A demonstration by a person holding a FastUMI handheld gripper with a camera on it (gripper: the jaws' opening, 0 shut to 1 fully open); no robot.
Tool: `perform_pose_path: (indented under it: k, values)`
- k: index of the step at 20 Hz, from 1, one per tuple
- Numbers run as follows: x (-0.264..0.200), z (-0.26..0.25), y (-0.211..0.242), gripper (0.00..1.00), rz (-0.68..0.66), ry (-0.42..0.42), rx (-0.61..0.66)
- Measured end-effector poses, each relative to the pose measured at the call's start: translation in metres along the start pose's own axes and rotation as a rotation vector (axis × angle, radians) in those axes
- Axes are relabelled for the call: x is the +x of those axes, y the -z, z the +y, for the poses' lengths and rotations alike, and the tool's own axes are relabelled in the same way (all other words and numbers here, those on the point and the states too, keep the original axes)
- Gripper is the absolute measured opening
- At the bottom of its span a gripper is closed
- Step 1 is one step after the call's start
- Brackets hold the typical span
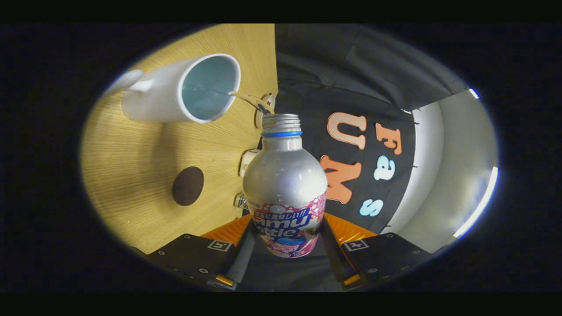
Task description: Take the bottle from table, then pour the juice into the cup, finally place the bottle on the coaster
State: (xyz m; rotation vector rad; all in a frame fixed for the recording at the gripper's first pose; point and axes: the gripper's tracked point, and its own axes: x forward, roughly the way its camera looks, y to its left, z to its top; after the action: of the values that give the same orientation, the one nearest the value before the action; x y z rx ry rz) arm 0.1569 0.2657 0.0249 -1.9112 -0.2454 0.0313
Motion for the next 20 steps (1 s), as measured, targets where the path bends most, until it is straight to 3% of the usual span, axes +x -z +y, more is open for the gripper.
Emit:
perform_pose_path:
  k: [20]
  values:
    - [-0.0047,-0.0058,-0.0017,0.76,-0.009,-0.005,-0.062]
